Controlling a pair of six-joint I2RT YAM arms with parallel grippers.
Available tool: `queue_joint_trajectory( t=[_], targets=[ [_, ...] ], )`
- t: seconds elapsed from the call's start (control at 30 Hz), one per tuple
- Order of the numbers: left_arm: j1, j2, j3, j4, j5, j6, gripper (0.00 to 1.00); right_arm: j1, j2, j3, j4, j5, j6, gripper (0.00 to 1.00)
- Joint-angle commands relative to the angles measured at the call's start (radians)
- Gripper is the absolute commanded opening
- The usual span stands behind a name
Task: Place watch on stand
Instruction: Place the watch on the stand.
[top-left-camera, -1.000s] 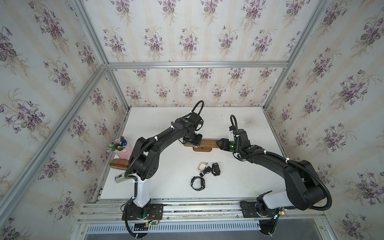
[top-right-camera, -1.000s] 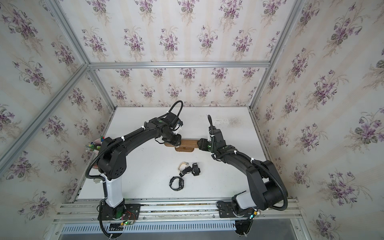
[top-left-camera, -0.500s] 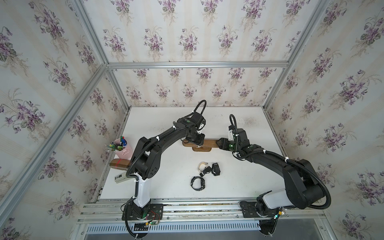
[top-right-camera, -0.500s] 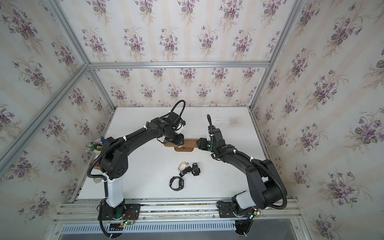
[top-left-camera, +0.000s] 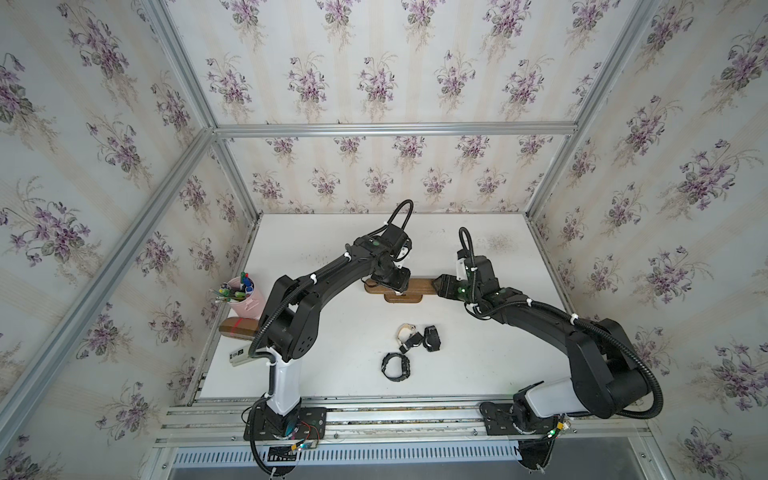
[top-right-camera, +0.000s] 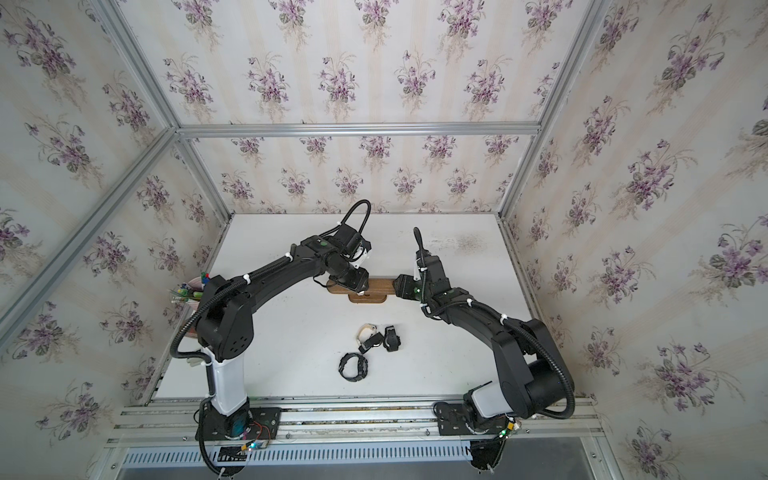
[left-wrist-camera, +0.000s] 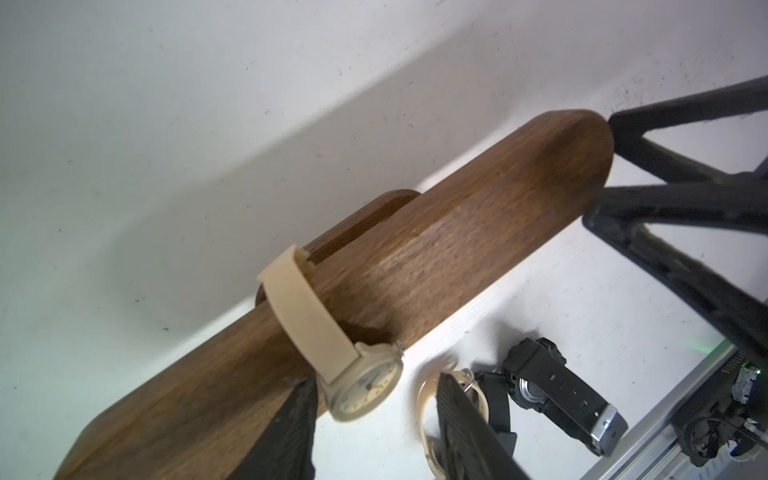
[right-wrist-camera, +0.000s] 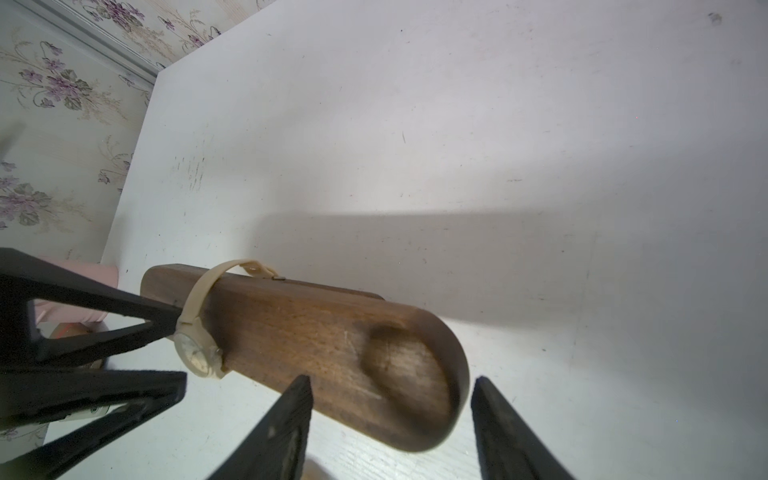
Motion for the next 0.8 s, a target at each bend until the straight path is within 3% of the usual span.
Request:
queue_joint_trajectory(
  t=[0.0,0.07,0.2,0.4,0.63,0.77],
  targets=[
    [0.001,-0.062,-0.042,0.042,-0.064,-0.019,0.54,0.001,-0.025,0.001,-0.014,0.049,-0.019,0.65],
    [0.004,-0.11,-0.085,0.069,-0.116,-0.046,0.62,0.0,-0.037,-0.003,-0.024,0.062,-0.023,0.66],
    [0.015,-0.194,-0.148,0.096,-0.166,-0.089,0.63,0.002,-0.068,-0.007,-0.053,0.073,-0.03,0.66],
    [0.03,-0.491,-0.449,0.279,-0.268,-0.15,0.71,0.066,-0.166,-0.024,-0.144,0.133,-0.044,0.66],
    [0.128,-0.786,-0.776,0.391,-0.165,-0.265,0.72,0.264,-0.179,-0.016,-0.265,0.205,-0.028,0.64],
    [0.145,-0.99,-0.968,0.471,-0.252,-0.323,0.92,0.374,-0.154,0.018,-0.334,0.273,-0.017,0.63]
  ],
)
